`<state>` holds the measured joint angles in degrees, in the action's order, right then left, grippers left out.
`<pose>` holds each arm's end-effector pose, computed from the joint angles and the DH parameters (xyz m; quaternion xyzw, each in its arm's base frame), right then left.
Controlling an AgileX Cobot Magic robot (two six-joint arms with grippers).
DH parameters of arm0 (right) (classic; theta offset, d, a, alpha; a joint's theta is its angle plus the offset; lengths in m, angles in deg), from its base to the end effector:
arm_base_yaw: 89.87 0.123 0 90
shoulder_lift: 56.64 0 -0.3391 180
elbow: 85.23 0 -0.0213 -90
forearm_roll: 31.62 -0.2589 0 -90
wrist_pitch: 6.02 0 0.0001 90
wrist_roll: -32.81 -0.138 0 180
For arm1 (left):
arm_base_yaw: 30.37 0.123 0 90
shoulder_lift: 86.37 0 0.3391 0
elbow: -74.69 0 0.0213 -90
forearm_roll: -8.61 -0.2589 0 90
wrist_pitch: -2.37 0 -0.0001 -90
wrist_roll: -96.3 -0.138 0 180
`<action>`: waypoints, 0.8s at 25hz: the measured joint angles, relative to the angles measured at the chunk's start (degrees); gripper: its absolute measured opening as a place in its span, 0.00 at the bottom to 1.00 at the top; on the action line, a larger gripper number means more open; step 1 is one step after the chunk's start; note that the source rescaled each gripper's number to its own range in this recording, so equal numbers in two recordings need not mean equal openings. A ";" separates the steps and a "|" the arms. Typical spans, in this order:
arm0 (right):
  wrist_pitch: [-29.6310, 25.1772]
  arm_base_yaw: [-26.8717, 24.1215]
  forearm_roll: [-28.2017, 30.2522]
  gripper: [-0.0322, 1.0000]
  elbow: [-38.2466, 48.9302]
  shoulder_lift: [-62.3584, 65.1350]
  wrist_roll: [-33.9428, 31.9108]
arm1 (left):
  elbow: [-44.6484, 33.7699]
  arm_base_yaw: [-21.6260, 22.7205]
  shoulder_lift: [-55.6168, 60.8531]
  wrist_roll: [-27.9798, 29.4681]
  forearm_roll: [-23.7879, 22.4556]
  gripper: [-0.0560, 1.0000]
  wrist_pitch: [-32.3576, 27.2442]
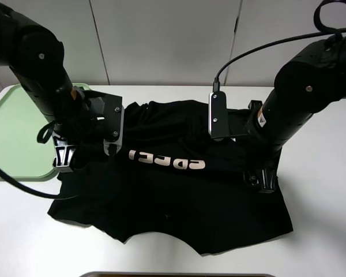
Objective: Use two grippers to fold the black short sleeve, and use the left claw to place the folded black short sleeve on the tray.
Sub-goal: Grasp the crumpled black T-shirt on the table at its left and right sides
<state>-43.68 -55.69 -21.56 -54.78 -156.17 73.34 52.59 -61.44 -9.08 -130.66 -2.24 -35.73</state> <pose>0.2552 0.1555 0.1736 -0.6512 0.7489 -0.0666 0.1037 0.3001 -0.1621 0.1928 0.6702 0.7241 0.0885 0.1370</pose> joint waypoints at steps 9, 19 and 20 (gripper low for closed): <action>2.98 0.00 -0.06 1.00 0.00 -0.79 0.18 | 3.19 0.18 -6.82 0.00 -0.63 0.96 1.49; 4.92 0.00 -0.06 1.00 0.00 -4.11 0.25 | 4.66 3.90 -9.92 -0.98 -0.63 0.96 2.38; 5.16 0.00 0.08 1.00 0.00 -4.93 0.25 | 4.66 4.21 -10.07 -1.33 -0.44 0.96 2.51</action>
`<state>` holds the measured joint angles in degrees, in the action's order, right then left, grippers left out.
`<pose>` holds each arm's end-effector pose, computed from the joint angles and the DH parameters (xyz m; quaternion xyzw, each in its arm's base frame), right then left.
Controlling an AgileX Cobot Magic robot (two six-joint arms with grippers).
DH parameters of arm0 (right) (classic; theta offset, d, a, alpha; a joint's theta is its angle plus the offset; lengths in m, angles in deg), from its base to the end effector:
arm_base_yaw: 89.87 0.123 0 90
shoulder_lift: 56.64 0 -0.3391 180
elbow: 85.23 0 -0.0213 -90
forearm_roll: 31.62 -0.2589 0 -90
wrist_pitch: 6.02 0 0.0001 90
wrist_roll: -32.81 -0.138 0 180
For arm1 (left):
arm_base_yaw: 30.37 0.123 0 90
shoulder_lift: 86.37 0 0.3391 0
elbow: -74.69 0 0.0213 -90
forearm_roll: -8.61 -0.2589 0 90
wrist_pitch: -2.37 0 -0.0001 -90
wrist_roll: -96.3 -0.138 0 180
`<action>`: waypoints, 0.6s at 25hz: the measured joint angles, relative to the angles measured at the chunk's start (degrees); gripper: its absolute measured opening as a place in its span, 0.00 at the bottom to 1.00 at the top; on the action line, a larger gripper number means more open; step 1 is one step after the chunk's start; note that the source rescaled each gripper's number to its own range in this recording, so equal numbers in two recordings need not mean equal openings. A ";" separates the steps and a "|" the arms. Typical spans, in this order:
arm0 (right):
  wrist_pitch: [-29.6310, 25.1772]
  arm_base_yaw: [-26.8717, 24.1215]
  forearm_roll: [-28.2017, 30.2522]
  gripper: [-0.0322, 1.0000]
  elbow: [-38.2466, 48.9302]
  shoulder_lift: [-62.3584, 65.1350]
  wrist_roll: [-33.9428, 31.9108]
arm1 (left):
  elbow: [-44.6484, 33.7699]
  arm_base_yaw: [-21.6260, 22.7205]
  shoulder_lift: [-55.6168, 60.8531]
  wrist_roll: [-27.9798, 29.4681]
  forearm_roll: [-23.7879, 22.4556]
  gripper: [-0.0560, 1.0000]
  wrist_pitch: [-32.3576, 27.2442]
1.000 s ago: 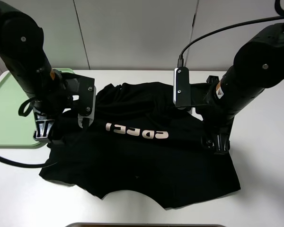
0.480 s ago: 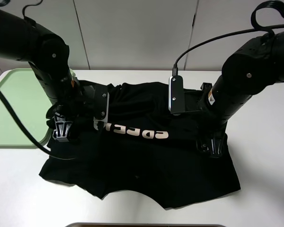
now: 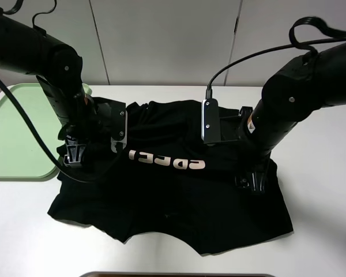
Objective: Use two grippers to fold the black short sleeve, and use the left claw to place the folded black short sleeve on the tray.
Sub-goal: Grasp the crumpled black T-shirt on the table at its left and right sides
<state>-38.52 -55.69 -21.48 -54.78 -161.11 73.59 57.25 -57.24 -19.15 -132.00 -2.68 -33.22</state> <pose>0.2670 0.1655 0.1497 -0.6571 0.7438 -0.0616 0.1058 0.3438 -0.1566 0.1521 0.6596 0.7385 0.0884 0.1084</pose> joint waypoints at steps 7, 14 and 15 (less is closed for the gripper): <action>1.74 0.00 1.99 1.00 -0.04 -3.75 0.01 | 0.00 0.91 -2.06 -4.16 3.30 0.96 0.64; 2.23 -2.07 3.46 1.00 -0.04 -5.25 0.08 | 0.00 0.91 -3.73 -4.68 3.47 0.96 1.19; 2.09 -2.73 3.46 1.00 -0.04 -5.39 0.13 | 0.00 0.91 -4.07 -4.95 3.51 0.96 1.19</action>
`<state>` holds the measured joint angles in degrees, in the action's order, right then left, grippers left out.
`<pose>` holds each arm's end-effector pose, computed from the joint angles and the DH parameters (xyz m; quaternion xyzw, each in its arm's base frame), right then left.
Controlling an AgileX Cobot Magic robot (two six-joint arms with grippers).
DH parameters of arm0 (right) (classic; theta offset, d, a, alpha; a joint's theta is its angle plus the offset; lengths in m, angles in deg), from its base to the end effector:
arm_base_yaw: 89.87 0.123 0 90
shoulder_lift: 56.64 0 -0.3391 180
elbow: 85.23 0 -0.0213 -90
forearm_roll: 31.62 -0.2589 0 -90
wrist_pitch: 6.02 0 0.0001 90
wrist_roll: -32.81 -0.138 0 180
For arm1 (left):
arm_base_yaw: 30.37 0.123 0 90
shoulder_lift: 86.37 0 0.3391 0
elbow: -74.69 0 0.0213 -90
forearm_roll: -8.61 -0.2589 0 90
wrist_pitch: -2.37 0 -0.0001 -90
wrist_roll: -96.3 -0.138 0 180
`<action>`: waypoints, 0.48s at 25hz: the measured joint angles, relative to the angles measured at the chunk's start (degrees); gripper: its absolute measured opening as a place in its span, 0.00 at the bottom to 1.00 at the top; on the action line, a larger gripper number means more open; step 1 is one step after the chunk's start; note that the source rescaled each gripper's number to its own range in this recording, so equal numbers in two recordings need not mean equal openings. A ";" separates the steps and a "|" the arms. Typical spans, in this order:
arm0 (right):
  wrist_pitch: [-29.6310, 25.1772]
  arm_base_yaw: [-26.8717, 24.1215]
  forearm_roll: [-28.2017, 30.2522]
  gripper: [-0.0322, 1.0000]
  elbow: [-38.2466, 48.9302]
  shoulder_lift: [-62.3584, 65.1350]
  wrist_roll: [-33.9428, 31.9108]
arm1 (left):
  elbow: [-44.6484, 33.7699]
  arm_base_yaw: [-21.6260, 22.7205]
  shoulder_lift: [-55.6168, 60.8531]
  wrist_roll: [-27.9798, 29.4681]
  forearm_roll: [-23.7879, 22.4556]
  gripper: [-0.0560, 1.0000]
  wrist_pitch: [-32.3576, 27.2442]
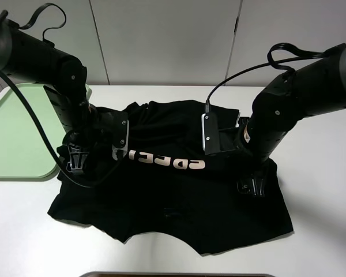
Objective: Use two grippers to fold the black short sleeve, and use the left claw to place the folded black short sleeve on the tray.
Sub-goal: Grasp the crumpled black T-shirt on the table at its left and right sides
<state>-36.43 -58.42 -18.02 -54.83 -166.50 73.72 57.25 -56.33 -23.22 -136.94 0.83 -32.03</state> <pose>0.2823 0.1534 0.1215 -0.6624 0.7416 -0.0745 0.0749 0.3470 -0.1572 0.1252 0.6729 0.7319 0.0656 0.0852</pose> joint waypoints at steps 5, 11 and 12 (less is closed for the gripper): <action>-0.77 -3.45 -0.06 1.00 0.00 -0.99 0.06 | 0.00 0.23 -0.51 -1.07 0.08 0.96 0.24; -1.96 -3.95 -2.68 1.00 -0.02 -2.84 3.45 | 0.00 1.16 -0.51 -1.20 0.20 0.96 1.25; -1.96 -3.95 -2.68 1.00 -0.02 -2.84 3.45 | 0.00 1.43 -0.51 -1.28 0.24 0.96 1.60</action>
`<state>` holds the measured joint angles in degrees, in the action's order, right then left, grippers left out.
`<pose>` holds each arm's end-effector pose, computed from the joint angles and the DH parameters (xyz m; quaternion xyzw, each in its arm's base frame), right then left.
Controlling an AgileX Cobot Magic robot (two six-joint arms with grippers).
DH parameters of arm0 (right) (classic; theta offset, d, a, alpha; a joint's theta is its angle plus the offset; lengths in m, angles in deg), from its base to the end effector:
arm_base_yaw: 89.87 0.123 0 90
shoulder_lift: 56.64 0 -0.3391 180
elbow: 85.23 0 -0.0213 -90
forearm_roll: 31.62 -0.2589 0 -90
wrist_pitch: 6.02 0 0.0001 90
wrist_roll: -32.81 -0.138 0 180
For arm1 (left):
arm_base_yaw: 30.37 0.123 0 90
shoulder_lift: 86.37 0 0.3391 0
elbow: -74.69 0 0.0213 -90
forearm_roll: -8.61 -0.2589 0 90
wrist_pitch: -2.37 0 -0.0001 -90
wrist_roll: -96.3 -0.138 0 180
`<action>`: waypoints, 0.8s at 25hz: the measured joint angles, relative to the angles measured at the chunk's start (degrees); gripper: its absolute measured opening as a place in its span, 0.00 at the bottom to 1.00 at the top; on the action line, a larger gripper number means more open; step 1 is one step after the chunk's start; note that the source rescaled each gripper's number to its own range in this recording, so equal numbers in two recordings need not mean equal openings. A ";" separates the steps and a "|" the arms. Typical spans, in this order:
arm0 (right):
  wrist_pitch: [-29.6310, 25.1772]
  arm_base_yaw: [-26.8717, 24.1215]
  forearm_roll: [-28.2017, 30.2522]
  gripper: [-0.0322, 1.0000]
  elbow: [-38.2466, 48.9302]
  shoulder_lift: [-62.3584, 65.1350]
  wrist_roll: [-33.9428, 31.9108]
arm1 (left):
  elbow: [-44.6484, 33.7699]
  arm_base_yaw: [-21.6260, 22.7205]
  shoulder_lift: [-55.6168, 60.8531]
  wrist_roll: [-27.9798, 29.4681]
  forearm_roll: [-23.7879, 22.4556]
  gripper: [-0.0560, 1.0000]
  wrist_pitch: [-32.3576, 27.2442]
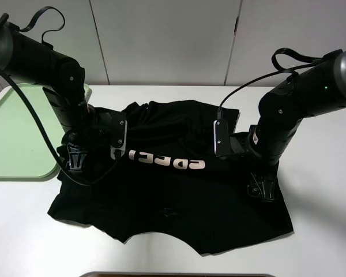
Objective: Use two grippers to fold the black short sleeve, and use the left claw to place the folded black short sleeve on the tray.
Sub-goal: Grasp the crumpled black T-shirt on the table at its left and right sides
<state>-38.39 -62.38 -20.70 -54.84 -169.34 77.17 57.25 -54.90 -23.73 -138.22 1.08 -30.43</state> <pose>0.2861 0.1331 0.1048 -0.6470 0.7595 -0.0593 0.0311 0.3539 -0.1507 0.1225 0.6707 0.7327 0.0678 0.0934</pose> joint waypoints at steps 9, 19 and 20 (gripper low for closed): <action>-0.07 0.00 -1.68 1.00 0.00 -0.25 1.56 | 0.00 0.19 -0.08 0.00 0.08 0.96 1.16; -0.07 0.00 -2.44 1.00 0.00 -0.25 1.56 | 0.00 0.19 -1.31 -0.01 0.13 0.80 3.07; -0.07 0.00 -2.48 1.00 0.00 -0.25 1.56 | 0.00 0.19 -1.31 -0.06 0.13 0.77 3.13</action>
<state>-38.46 -62.38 -23.18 -54.84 -169.59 78.73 57.25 -54.71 -25.04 -138.28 1.20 -27.30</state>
